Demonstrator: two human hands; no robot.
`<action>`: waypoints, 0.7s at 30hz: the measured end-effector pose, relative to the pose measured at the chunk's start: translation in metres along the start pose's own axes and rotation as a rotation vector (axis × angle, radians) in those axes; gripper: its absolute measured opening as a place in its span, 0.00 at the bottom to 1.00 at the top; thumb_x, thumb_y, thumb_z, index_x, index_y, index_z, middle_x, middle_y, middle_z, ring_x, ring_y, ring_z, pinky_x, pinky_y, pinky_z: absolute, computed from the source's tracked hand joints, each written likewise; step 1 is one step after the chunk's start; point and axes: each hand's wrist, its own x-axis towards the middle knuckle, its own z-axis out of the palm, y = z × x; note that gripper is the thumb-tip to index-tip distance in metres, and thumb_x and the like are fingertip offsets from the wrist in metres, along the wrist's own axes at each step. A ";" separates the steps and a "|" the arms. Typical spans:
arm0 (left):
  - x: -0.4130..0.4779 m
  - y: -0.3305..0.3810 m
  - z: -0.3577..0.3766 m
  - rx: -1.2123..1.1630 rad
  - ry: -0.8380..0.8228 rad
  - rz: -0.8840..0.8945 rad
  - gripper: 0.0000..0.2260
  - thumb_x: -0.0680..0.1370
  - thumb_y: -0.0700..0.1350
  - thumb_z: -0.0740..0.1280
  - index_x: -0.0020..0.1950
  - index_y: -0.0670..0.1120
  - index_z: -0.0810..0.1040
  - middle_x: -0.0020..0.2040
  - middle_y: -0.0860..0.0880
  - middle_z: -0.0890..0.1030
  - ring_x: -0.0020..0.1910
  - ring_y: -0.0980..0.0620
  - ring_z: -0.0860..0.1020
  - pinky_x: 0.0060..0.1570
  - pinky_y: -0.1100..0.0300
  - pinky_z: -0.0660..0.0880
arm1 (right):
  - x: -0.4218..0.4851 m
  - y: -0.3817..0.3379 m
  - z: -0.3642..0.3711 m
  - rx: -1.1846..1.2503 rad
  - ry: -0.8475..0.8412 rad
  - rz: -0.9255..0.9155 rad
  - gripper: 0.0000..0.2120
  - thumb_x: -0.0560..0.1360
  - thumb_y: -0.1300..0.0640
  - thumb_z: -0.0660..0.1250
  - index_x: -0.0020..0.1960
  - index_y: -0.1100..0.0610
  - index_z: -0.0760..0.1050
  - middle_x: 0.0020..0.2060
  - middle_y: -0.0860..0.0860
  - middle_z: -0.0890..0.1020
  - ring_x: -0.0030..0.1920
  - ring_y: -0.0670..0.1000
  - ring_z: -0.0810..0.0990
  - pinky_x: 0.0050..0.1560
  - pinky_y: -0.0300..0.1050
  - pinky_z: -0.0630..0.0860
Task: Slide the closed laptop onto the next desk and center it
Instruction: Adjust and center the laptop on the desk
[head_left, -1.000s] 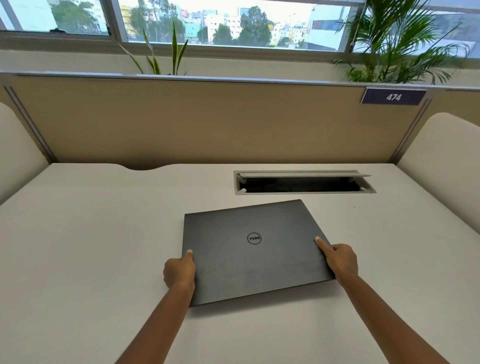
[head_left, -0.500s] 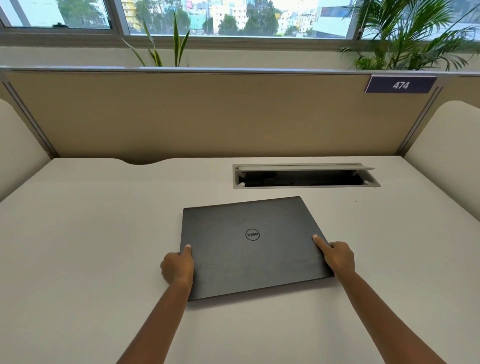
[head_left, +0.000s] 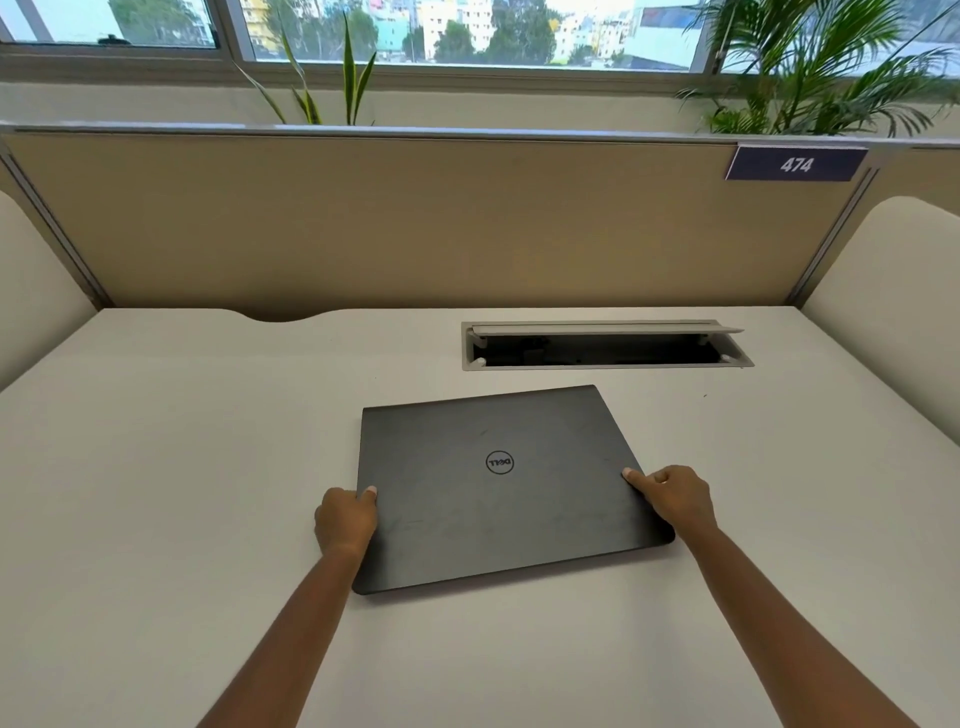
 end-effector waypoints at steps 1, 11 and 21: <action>0.002 0.000 -0.002 0.038 -0.015 0.016 0.16 0.79 0.43 0.63 0.41 0.29 0.76 0.54 0.28 0.79 0.55 0.32 0.77 0.55 0.47 0.74 | -0.001 -0.001 0.000 -0.008 0.008 -0.003 0.30 0.73 0.50 0.68 0.22 0.56 0.54 0.21 0.52 0.62 0.25 0.53 0.63 0.29 0.44 0.58; -0.001 0.013 -0.013 0.290 0.003 0.178 0.12 0.79 0.40 0.62 0.38 0.34 0.73 0.55 0.31 0.80 0.55 0.34 0.77 0.53 0.51 0.74 | -0.006 -0.006 -0.004 -0.036 -0.009 -0.017 0.15 0.76 0.52 0.64 0.43 0.64 0.78 0.41 0.61 0.80 0.47 0.61 0.78 0.44 0.46 0.71; 0.016 0.026 -0.015 0.145 -0.060 0.131 0.18 0.78 0.38 0.62 0.29 0.40 0.63 0.42 0.31 0.77 0.50 0.33 0.76 0.56 0.46 0.73 | 0.005 -0.035 0.003 0.025 -0.047 0.001 0.20 0.79 0.53 0.60 0.31 0.58 0.60 0.33 0.52 0.69 0.45 0.55 0.70 0.45 0.43 0.62</action>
